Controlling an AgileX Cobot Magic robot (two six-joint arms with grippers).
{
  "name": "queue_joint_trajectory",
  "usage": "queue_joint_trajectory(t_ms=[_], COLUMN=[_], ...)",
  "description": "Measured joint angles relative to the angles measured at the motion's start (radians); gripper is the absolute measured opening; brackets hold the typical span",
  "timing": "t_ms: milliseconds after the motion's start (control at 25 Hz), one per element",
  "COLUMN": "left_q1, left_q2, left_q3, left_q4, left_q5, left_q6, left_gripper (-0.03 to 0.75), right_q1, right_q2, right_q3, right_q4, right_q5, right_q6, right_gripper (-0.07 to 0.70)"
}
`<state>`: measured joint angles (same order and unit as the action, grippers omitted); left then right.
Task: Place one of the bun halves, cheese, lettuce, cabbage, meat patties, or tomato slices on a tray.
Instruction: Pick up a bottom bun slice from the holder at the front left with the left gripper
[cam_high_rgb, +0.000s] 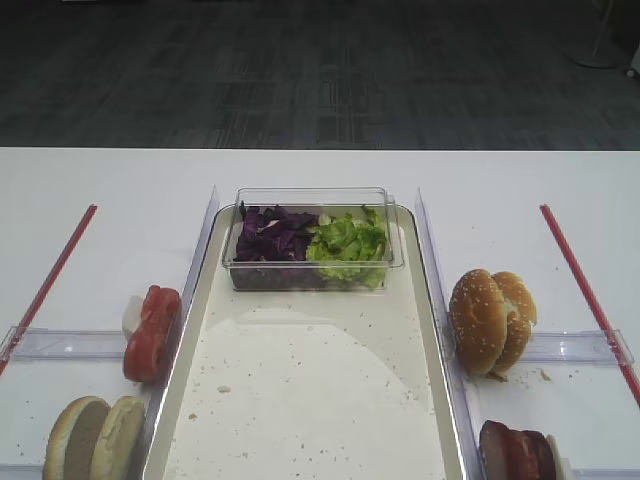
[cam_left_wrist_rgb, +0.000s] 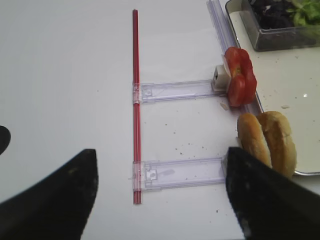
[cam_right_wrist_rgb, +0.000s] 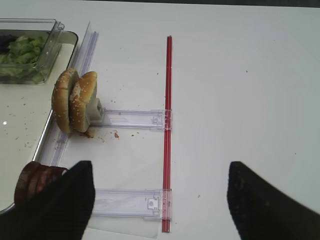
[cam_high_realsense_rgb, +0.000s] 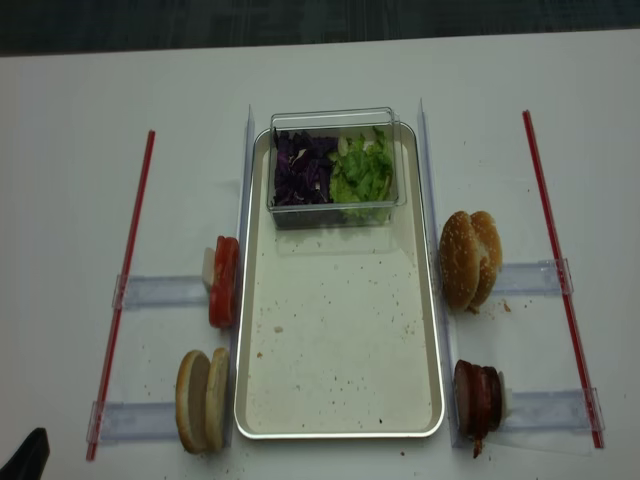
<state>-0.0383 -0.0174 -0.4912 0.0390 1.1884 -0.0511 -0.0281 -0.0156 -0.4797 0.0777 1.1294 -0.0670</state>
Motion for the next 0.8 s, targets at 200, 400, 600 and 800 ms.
queue_joint_trajectory(t_ms=[200,400,600,800], left_q1=[0.0,0.0,0.0,0.0], left_q2=[0.0,0.014,0.186,0.383], left_q3=[0.0,0.0,-0.033,-0.093], left_q4=[-0.018,-0.058,-0.066,-0.068], left_q5=[0.0,0.0,0.027,0.029], left_q6=[0.051,0.118,0.123,0.06], left_gripper=[0.491,0.491,0.491,0.491], right_q1=[0.0,0.0,0.0,0.0], right_q2=[0.0,0.0,0.0,0.0], right_q3=[0.0,0.0,0.0,0.0], right_q4=[0.0,0.0,0.0,0.0], right_q5=[0.0,0.0,0.0,0.0], right_q6=[-0.002,-0.002,-0.002,-0.002], right_gripper=[0.571,0.571,0.571,0.571])
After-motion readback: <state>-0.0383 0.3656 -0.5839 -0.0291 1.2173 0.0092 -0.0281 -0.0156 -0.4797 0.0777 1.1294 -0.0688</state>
